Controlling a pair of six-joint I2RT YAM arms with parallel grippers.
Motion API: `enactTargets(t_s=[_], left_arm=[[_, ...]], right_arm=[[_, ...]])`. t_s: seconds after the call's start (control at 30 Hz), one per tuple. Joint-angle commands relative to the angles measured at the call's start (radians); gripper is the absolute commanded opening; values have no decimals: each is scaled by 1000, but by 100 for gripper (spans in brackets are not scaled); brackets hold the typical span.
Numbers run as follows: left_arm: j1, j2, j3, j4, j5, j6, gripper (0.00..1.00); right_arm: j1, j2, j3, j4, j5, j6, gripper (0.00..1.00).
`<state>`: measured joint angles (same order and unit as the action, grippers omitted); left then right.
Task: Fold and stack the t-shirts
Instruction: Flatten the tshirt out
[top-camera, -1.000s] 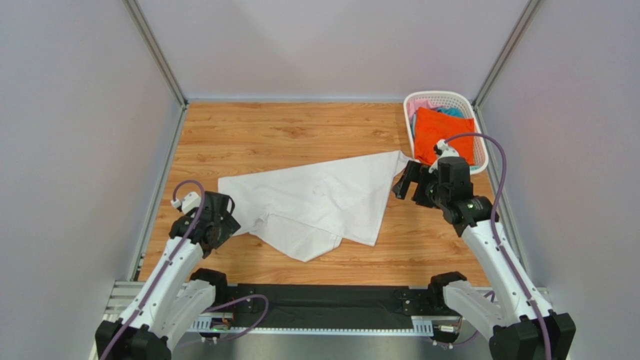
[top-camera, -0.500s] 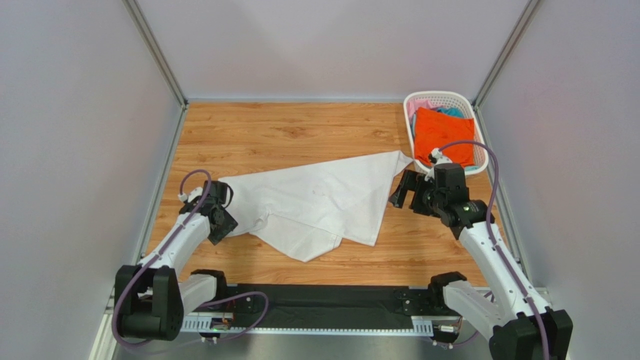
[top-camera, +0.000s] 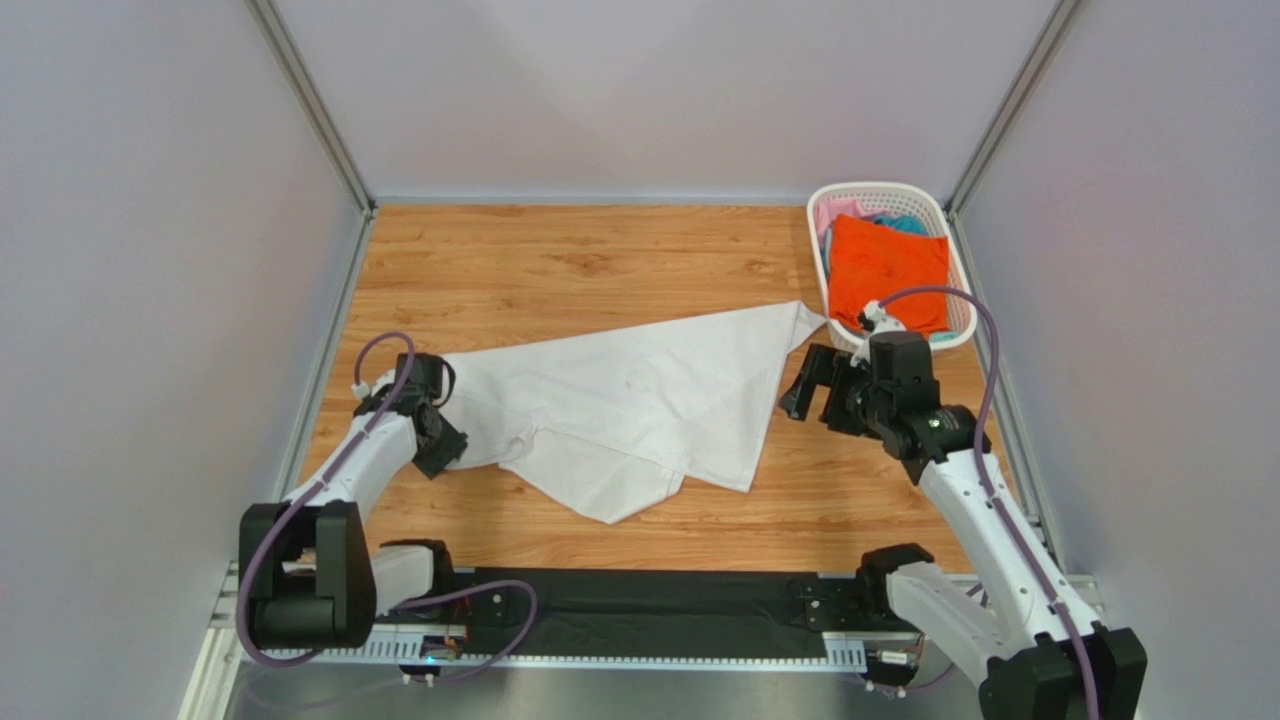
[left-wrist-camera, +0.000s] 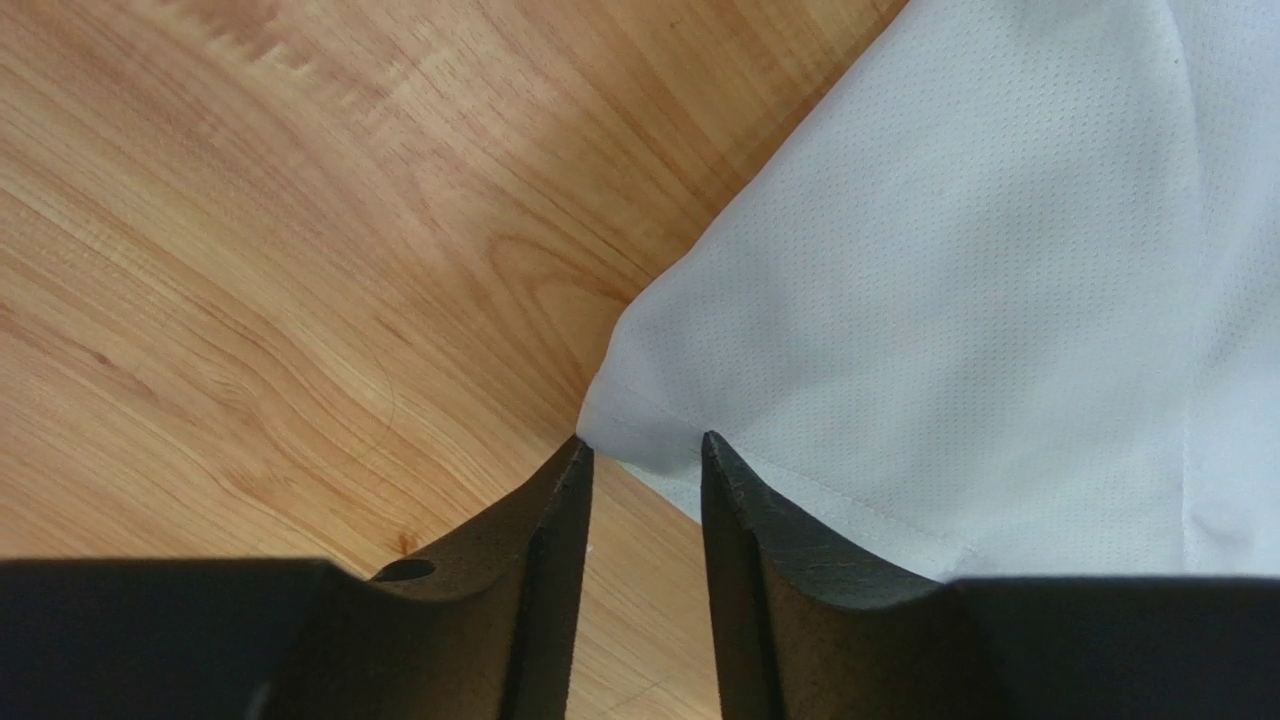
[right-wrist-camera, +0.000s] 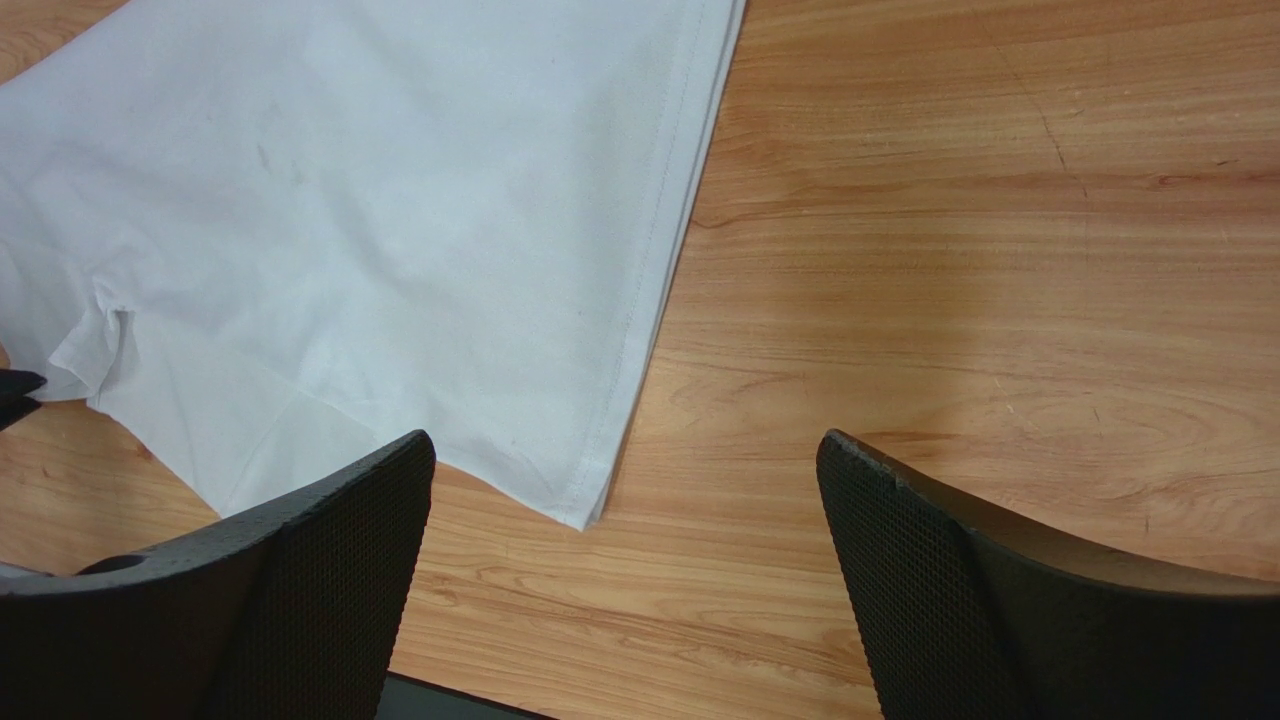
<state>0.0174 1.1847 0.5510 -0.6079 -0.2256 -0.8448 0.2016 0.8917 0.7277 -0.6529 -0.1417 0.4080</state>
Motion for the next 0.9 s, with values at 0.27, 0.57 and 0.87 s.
enactTargets(t_s=[0.27, 0.57, 0.87], left_arm=[[15, 46, 3, 60, 92, 87, 0], [13, -149, -40, 28, 95, 73, 0], [15, -296, -40, -39, 83, 63, 0]], right_arm=[[169, -17, -13, -60, 61, 3, 100], [527, 186, -25, -71, 340, 170, 93], [575, 414, -19, 33, 360, 244, 69]])
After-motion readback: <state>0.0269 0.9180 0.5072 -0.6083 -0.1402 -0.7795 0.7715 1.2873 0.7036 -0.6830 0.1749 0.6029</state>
